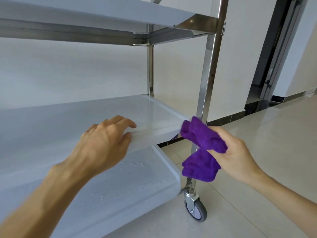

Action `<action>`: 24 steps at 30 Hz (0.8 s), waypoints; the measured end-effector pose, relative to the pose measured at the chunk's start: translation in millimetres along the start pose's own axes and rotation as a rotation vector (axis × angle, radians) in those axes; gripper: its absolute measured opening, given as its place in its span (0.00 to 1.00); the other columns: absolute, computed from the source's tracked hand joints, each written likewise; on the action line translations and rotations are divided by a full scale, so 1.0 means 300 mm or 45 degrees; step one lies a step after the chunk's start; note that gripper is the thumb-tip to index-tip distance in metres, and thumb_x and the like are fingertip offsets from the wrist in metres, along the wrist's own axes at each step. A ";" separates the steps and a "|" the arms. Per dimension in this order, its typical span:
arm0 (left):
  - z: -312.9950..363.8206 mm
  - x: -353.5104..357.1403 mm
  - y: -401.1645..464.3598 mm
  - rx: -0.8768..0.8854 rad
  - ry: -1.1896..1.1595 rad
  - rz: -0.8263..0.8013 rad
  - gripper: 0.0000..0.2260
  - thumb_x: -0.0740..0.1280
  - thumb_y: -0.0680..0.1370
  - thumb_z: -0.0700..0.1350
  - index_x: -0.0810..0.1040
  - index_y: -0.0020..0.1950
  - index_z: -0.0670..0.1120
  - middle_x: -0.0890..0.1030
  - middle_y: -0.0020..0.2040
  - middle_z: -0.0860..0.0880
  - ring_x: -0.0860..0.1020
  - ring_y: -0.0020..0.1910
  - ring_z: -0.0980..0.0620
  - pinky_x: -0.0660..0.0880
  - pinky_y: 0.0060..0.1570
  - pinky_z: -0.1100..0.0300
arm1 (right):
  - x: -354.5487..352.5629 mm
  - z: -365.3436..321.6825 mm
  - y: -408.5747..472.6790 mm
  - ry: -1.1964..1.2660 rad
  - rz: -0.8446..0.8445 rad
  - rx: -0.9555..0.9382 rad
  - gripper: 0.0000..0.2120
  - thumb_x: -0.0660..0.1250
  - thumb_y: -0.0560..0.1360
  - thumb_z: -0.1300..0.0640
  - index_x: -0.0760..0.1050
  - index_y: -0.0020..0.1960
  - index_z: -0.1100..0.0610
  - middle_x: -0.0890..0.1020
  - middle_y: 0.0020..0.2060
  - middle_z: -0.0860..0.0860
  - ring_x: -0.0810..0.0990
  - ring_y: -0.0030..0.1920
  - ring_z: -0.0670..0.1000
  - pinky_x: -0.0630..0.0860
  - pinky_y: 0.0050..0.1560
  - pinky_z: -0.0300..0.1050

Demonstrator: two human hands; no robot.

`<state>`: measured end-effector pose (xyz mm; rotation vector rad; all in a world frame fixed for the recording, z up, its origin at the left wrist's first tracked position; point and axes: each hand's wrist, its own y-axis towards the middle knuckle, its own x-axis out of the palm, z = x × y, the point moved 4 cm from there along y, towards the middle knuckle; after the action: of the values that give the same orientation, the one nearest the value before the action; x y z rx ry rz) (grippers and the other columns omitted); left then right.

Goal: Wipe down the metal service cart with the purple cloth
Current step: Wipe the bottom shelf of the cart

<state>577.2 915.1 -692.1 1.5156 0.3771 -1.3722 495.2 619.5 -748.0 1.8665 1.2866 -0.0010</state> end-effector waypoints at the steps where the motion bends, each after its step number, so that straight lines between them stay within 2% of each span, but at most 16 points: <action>1: 0.027 0.012 0.005 0.032 -0.016 -0.016 0.14 0.58 0.81 0.49 0.73 0.65 0.59 0.73 0.66 0.61 0.78 0.55 0.50 0.67 0.50 0.55 | -0.008 0.023 -0.007 0.076 -0.034 0.129 0.21 0.71 0.75 0.64 0.77 0.58 0.40 0.85 0.49 0.42 0.84 0.49 0.43 0.79 0.46 0.33; 4: 0.095 0.052 0.018 0.107 0.011 -0.092 0.16 0.56 0.81 0.55 0.69 0.68 0.59 0.72 0.67 0.61 0.75 0.61 0.52 0.68 0.60 0.54 | -0.016 0.103 -0.034 0.422 -0.050 0.640 0.14 0.74 0.74 0.58 0.79 0.58 0.48 0.87 0.48 0.50 0.86 0.48 0.51 0.82 0.43 0.44; 6: 0.121 0.081 0.025 0.150 0.104 -0.132 0.19 0.53 0.81 0.59 0.65 0.72 0.59 0.69 0.70 0.62 0.71 0.66 0.52 0.65 0.65 0.55 | -0.026 0.145 -0.055 0.626 0.071 0.902 0.12 0.75 0.74 0.55 0.80 0.56 0.52 0.87 0.47 0.54 0.87 0.43 0.55 0.82 0.36 0.46; 7: 0.129 0.092 0.027 0.167 0.141 -0.138 0.21 0.52 0.81 0.61 0.62 0.73 0.59 0.68 0.71 0.62 0.69 0.68 0.52 0.64 0.67 0.55 | -0.037 0.161 -0.059 0.657 0.171 0.952 0.12 0.75 0.74 0.53 0.79 0.55 0.52 0.87 0.46 0.55 0.87 0.41 0.55 0.81 0.34 0.46; 9: 0.138 0.113 0.029 0.193 0.197 -0.147 0.24 0.50 0.80 0.63 0.55 0.76 0.61 0.63 0.75 0.62 0.65 0.72 0.52 0.61 0.71 0.53 | -0.052 0.182 -0.046 0.638 0.360 0.915 0.12 0.74 0.74 0.48 0.78 0.54 0.50 0.85 0.45 0.54 0.86 0.43 0.56 0.82 0.38 0.49; 11: 0.140 0.134 0.025 0.216 0.269 -0.144 0.26 0.49 0.80 0.64 0.50 0.78 0.62 0.59 0.77 0.62 0.62 0.75 0.50 0.59 0.74 0.51 | -0.019 0.167 -0.007 0.601 0.378 0.736 0.12 0.72 0.74 0.46 0.76 0.56 0.45 0.84 0.44 0.50 0.85 0.47 0.58 0.83 0.45 0.51; 12: 0.140 0.141 0.023 0.224 0.298 -0.132 0.27 0.49 0.80 0.64 0.50 0.79 0.61 0.60 0.78 0.62 0.63 0.75 0.49 0.60 0.73 0.49 | 0.015 0.153 0.016 0.563 0.323 0.627 0.16 0.72 0.75 0.47 0.74 0.61 0.41 0.84 0.46 0.47 0.84 0.50 0.56 0.82 0.49 0.50; 14: 0.143 0.141 0.017 0.241 0.349 -0.107 0.29 0.52 0.79 0.64 0.55 0.79 0.59 0.64 0.77 0.60 0.68 0.73 0.46 0.65 0.71 0.47 | 0.100 0.129 0.059 0.431 0.192 0.432 0.31 0.72 0.76 0.53 0.62 0.73 0.38 0.82 0.58 0.45 0.81 0.58 0.48 0.78 0.59 0.47; 16: 0.145 0.143 0.013 0.257 0.408 -0.073 0.29 0.58 0.78 0.62 0.62 0.78 0.56 0.71 0.73 0.56 0.74 0.69 0.44 0.71 0.65 0.44 | 0.180 0.136 0.094 0.344 0.223 0.318 0.43 0.73 0.74 0.64 0.52 0.78 0.43 0.77 0.65 0.53 0.78 0.64 0.49 0.74 0.67 0.49; 18: 0.139 0.151 0.014 0.268 0.440 -0.030 0.29 0.64 0.77 0.60 0.66 0.76 0.54 0.74 0.71 0.54 0.77 0.65 0.42 0.74 0.62 0.42 | 0.231 0.164 0.119 0.248 0.407 0.314 0.46 0.72 0.71 0.71 0.51 0.79 0.46 0.74 0.65 0.55 0.76 0.64 0.53 0.75 0.65 0.54; 20: 0.134 0.156 0.017 0.277 0.452 0.002 0.29 0.66 0.76 0.59 0.67 0.76 0.53 0.75 0.71 0.53 0.77 0.65 0.41 0.74 0.61 0.42 | 0.262 0.184 0.133 0.024 0.615 0.355 0.46 0.72 0.71 0.69 0.52 0.78 0.47 0.73 0.66 0.51 0.74 0.64 0.52 0.77 0.60 0.57; 22: 0.132 0.159 0.021 0.284 0.468 0.016 0.30 0.66 0.76 0.59 0.66 0.76 0.53 0.74 0.71 0.53 0.77 0.66 0.41 0.74 0.62 0.42 | 0.290 0.198 0.138 -0.156 0.780 0.339 0.45 0.74 0.70 0.65 0.52 0.78 0.48 0.73 0.65 0.49 0.74 0.62 0.51 0.78 0.52 0.53; 24: 0.127 0.161 0.026 0.285 0.492 0.032 0.31 0.67 0.75 0.59 0.65 0.77 0.53 0.74 0.72 0.53 0.76 0.66 0.41 0.73 0.62 0.42 | 0.322 0.219 0.137 -0.228 0.850 0.298 0.47 0.74 0.68 0.65 0.52 0.77 0.47 0.73 0.64 0.48 0.72 0.60 0.49 0.75 0.50 0.48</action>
<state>576.7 862.4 -724.5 1.9721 0.4514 -1.1268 600.8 647.5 -806.4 2.3589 0.5161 0.0350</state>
